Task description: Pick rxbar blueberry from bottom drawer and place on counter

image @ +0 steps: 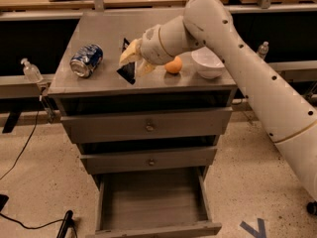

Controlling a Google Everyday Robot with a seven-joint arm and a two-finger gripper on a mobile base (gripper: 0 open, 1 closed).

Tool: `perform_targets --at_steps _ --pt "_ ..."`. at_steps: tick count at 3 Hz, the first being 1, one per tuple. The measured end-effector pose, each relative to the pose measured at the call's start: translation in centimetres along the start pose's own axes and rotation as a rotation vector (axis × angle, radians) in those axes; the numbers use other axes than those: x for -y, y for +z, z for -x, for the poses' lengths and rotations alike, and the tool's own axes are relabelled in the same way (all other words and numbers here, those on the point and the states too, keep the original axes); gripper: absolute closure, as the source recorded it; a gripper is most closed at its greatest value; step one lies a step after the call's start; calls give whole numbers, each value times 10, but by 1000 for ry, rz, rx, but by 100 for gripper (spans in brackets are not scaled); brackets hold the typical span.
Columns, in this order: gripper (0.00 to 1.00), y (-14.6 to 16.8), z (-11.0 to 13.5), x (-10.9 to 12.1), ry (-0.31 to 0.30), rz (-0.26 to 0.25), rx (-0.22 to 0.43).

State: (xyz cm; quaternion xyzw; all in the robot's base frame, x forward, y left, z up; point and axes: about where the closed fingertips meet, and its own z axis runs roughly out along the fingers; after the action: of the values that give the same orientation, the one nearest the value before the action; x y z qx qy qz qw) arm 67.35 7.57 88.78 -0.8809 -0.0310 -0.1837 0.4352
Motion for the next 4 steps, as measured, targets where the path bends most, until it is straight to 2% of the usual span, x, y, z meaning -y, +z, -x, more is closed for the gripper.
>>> perform_targets --at_steps 1,4 --pt "88 -3 -11 5 39 2 -37" --pt "20 2 -9 6 43 1 -28"
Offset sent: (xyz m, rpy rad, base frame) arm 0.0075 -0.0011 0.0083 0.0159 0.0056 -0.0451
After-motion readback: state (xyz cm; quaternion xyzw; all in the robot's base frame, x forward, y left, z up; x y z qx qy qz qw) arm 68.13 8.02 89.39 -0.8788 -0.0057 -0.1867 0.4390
